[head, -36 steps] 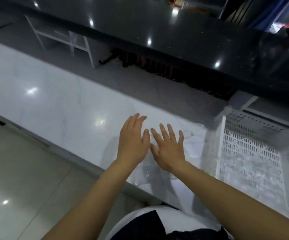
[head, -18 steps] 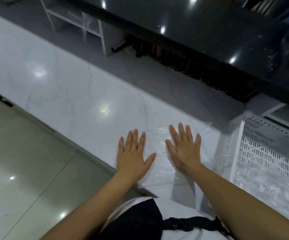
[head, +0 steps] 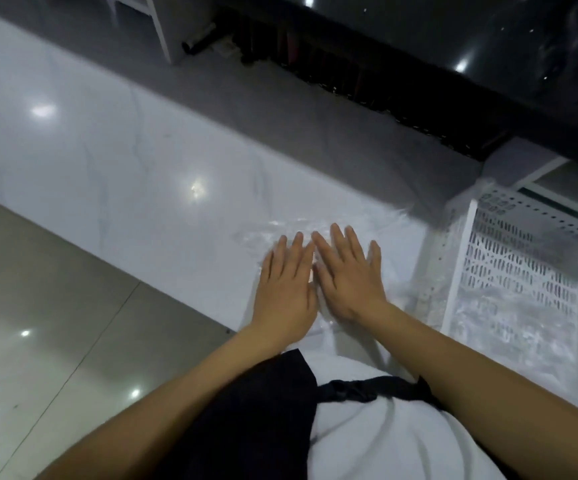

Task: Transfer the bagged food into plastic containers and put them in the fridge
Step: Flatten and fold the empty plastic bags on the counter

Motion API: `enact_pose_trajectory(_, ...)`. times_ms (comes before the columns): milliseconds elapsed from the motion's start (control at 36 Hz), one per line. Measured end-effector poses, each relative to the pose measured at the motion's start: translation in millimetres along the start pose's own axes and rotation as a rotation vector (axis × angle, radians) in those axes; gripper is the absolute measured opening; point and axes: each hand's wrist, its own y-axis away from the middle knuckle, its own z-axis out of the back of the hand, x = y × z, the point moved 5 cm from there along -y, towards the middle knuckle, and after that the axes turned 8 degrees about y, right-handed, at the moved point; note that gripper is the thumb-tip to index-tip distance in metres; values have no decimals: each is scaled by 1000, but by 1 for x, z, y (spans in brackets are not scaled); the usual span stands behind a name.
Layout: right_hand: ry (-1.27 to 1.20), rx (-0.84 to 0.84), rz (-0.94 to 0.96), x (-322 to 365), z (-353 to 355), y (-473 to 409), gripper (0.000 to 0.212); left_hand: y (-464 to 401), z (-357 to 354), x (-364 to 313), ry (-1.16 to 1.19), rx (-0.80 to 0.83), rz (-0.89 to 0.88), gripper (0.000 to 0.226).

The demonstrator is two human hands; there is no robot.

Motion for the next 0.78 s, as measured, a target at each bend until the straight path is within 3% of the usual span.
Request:
enact_pose_trajectory(167,-3,-55,-75,-24,-2,-17,61,-8,-14,22,-177,24,90,78)
enact_pose_trajectory(417,-82,-72,-370,-75,-1,-28,71,-14,11,59,-133,-36,291,87)
enact_pose_trajectory(500,-77,-77,-373,-75,1,-26,70,-13,23,64,-62,-53,296,84)
enact_pose_trajectory(639,-118,-40,-403,-69,5,-26,64,-20,54,77,344,-220,344,74)
enact_pose_trajectory(778,-226,-31,-332,-51,44,-15,67,-43,78,97,276,-144,337,43)
